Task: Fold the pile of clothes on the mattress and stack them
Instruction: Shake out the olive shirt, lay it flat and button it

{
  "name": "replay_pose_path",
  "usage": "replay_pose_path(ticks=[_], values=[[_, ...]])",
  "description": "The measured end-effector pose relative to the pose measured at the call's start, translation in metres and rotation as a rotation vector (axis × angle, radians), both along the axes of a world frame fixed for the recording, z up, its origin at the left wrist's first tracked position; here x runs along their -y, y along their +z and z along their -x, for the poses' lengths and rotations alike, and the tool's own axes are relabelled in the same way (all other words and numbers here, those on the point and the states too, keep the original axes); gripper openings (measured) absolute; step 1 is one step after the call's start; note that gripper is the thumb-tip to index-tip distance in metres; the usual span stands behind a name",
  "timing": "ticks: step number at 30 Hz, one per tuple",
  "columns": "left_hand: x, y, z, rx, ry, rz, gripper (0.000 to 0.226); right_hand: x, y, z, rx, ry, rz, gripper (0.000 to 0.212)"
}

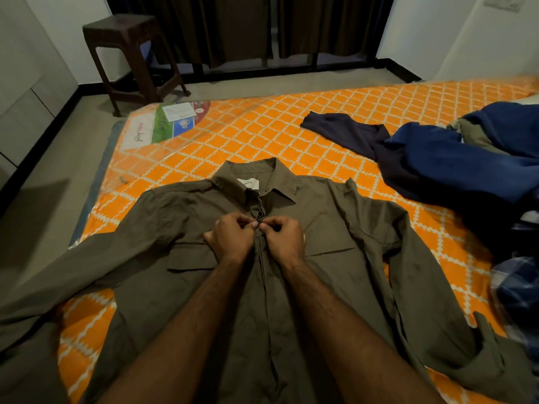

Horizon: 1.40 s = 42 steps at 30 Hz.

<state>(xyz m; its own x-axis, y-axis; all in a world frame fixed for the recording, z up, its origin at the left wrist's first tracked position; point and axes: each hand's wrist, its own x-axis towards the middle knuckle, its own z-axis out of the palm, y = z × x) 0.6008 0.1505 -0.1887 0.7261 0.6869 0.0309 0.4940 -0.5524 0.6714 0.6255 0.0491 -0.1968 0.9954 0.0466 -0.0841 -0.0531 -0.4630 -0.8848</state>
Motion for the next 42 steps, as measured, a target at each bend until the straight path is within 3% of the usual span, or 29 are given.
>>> replay_pose_path(ticks=[7, 10, 12, 14, 16, 19, 21, 25, 28, 33, 38, 42], values=[[-0.002, -0.004, 0.007, 0.048, -0.067, -0.040, 0.010, 0.005, 0.006, -0.001, -0.023, 0.074, 0.042, 0.019], [-0.019, 0.005, 0.002, 0.073, -0.263, -0.011, 0.009, 0.012, 0.021, -0.011, 0.003, 0.107, -0.018, 0.014], [-0.036, 0.014, -0.005, 0.192, -0.388, -0.092, 0.019, 0.017, 0.034, -0.022, 0.158, 0.084, -0.045, 0.014], [-0.050, 0.028, -0.014, 0.253, -0.426, -0.235, 0.039, 0.018, 0.043, -0.036, 0.267, 0.101, -0.059, 0.032], [-0.058, 0.038, -0.025, 0.232, -0.472, -0.356, 0.053, 0.011, 0.043, -0.051, 0.255, 0.193, 0.012, 0.047], [-0.067, 0.035, -0.044, 0.131, -0.571, -0.387, 0.036, 0.000, 0.030, -0.062, 0.272, 0.297, 0.163, 0.034], [-0.070, 0.023, -0.055, 0.091, -0.591, -0.366, 0.013, -0.002, 0.015, -0.061, 0.291, 0.240, 0.103, 0.021], [-0.063, -0.003, -0.059, 0.251, -0.439, -0.124, 0.011, 0.003, -0.007, -0.053, 0.355, 0.154, -0.066, 0.024], [-0.061, -0.013, -0.058, 0.333, -0.356, -0.017, 0.017, 0.001, -0.011, -0.053, 0.459, 0.210, 0.000, 0.028], [-0.060, -0.010, -0.063, 0.276, -0.319, 0.018, 0.016, -0.005, -0.015, -0.051, 0.564, 0.248, 0.265, 0.030], [-0.063, -0.013, -0.059, 0.258, -0.338, 0.080, 0.031, -0.006, 0.002, -0.066, 0.559, 0.352, 0.199, 0.029], [-0.066, -0.016, -0.057, 0.271, -0.392, 0.120, 0.019, -0.006, -0.001, -0.076, 0.540, 0.402, 0.215, 0.024]])
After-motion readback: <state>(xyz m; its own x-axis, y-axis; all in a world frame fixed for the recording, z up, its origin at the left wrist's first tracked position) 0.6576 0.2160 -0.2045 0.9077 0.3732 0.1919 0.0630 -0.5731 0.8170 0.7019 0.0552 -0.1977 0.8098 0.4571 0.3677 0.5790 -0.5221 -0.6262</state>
